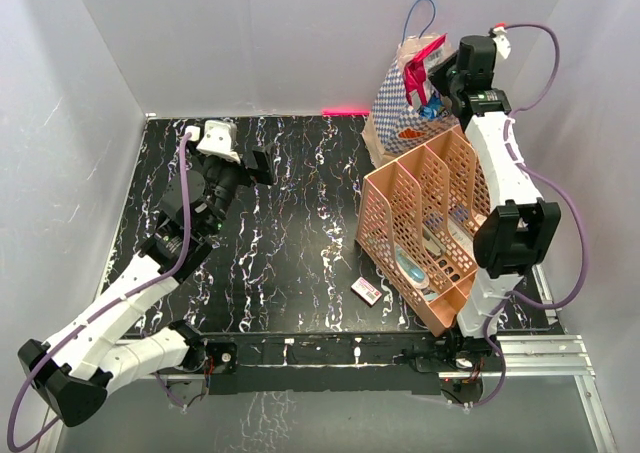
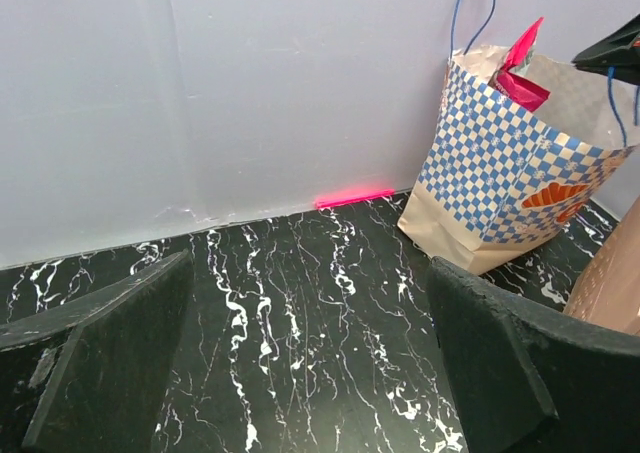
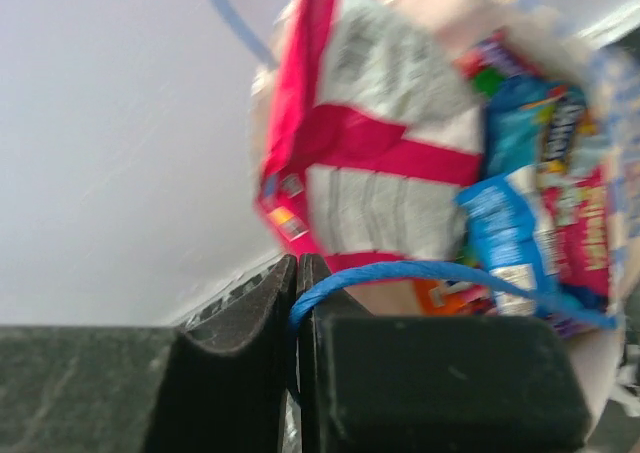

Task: Take the snacks out of the paper bag
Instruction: Move the paper bag to the center of the board.

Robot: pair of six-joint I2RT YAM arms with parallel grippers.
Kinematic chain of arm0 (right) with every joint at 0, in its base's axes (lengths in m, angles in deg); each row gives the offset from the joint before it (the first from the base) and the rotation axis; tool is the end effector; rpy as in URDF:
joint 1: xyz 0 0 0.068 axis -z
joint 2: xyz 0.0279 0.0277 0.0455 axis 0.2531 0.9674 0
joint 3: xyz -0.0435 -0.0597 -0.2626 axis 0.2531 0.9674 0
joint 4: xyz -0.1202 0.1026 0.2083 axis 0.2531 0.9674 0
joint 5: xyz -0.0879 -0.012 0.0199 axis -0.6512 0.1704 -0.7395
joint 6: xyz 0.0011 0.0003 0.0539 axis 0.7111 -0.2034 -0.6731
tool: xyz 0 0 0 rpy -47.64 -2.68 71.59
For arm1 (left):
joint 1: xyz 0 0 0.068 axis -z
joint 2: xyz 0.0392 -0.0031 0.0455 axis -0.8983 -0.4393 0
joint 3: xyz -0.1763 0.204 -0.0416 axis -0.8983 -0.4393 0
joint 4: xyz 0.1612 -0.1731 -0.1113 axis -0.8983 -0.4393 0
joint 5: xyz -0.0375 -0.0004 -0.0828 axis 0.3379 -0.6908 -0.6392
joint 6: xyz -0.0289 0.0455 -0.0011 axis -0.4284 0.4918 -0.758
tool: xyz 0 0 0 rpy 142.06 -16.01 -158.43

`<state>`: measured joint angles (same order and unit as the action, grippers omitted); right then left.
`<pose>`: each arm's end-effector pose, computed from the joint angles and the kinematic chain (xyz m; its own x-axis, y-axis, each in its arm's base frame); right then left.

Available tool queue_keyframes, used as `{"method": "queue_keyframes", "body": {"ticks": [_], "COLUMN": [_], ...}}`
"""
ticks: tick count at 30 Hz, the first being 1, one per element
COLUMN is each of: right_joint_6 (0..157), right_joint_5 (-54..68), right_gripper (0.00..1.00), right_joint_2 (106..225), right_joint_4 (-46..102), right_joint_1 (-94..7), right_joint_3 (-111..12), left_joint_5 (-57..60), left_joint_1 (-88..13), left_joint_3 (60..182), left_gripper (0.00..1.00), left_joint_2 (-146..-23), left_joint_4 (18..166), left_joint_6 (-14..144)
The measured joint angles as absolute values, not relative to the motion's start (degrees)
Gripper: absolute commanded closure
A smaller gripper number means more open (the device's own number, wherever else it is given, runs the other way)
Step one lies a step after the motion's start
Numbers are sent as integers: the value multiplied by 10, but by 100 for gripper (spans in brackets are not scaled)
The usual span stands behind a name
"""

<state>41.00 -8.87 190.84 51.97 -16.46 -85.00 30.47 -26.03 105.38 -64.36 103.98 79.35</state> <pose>0.4376 0.0089 0.4087 -0.1766 0.6890 -0.7029 0.3109 0.7166 0.6243 0.1789 -0.1233 0.4234 0.2230 -0.1138 -0.9682 0.2940 0.9548 -0.0445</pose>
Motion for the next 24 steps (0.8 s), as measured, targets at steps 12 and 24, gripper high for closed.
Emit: {"method": "queue_keyframes", "body": {"ticks": [12, 24], "right_joint_6": [325, 362], "right_joint_5": [121, 280], "right_gripper": [92, 92], "right_joint_2": [1833, 1620], "right_joint_4": [444, 441], "right_joint_1": [-231, -212], "right_joint_3": [-746, -532], "left_joint_5": [318, 308], "left_joint_1": [-255, -255], "left_joint_3": [1062, 1194], "left_gripper": [2, 2], "left_joint_2": [-664, -818], "left_joint_4": [1034, 949], "left_joint_6": [771, 684]}}
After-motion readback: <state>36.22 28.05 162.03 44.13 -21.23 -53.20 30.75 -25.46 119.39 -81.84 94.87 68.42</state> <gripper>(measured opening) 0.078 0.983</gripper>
